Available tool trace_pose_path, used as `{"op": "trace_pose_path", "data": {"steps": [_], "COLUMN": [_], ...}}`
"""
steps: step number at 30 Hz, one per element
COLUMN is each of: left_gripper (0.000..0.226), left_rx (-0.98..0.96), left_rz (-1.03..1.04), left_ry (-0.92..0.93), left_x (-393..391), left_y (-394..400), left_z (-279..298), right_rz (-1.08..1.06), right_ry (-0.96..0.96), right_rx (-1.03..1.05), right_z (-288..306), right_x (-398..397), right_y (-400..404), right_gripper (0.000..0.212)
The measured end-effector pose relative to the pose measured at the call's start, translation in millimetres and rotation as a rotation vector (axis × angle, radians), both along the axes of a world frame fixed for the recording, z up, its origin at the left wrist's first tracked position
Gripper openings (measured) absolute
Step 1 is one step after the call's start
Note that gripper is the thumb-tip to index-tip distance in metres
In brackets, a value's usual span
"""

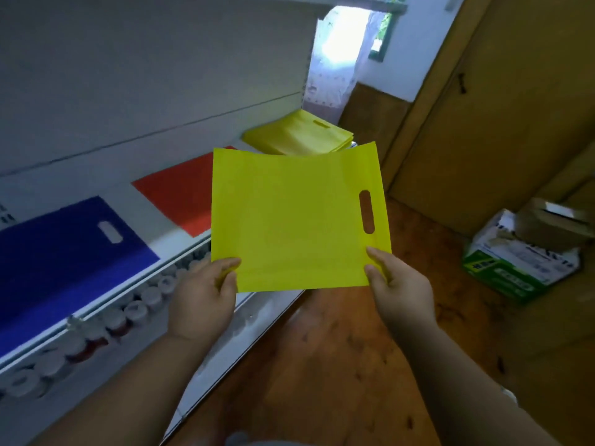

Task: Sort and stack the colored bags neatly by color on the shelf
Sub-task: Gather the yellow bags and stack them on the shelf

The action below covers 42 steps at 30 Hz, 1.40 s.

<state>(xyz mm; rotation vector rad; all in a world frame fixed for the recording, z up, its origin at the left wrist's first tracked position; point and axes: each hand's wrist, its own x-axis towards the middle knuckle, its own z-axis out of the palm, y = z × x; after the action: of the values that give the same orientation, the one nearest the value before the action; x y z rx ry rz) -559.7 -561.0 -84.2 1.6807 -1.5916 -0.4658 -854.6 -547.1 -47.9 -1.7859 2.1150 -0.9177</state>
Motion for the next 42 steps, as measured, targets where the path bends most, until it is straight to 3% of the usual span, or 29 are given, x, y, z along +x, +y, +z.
{"op": "trace_pose_path", "data": {"steps": [3,7,15,23,35,42], "left_gripper": [0.035,0.031,0.025,0.027,0.035,0.035], "left_rx": [-0.009,-0.019,0.050,0.078,0.214,0.399], "left_rz": [-0.104,-0.127,0.007,0.267,0.410,0.485], "left_ry": [0.020,-0.009,-0.024,-0.139,-0.324,-0.427], "left_x": [-45.6,-94.3,-194.4,-194.7,-190.4,-224.3], "left_y": [-47.4,-111.7,-207.6,-278.8,-390.2,-439.4], "left_z": [8.4,6.2,-1.6,8.6,22.5,5.1], "right_rz": [-0.079,-0.119,0.043,0.329,0.417,0.563], "right_ry": [0.077,0.057,-0.006,-0.074,0.204,0.332], "right_rx": [-0.035,-0.030,0.009,-0.007,-0.052,0.088], "right_z": [4.8,-9.8,-21.6,-17.0,-2.5,-15.5], "right_x": [-45.3,-95.1,-194.0,-181.2,-165.4,-177.0], "right_y": [-33.2,-80.0,-231.3,-391.2,-557.2,-631.9], "right_gripper": [0.036,0.037,0.036,0.036,0.034,0.035]}}
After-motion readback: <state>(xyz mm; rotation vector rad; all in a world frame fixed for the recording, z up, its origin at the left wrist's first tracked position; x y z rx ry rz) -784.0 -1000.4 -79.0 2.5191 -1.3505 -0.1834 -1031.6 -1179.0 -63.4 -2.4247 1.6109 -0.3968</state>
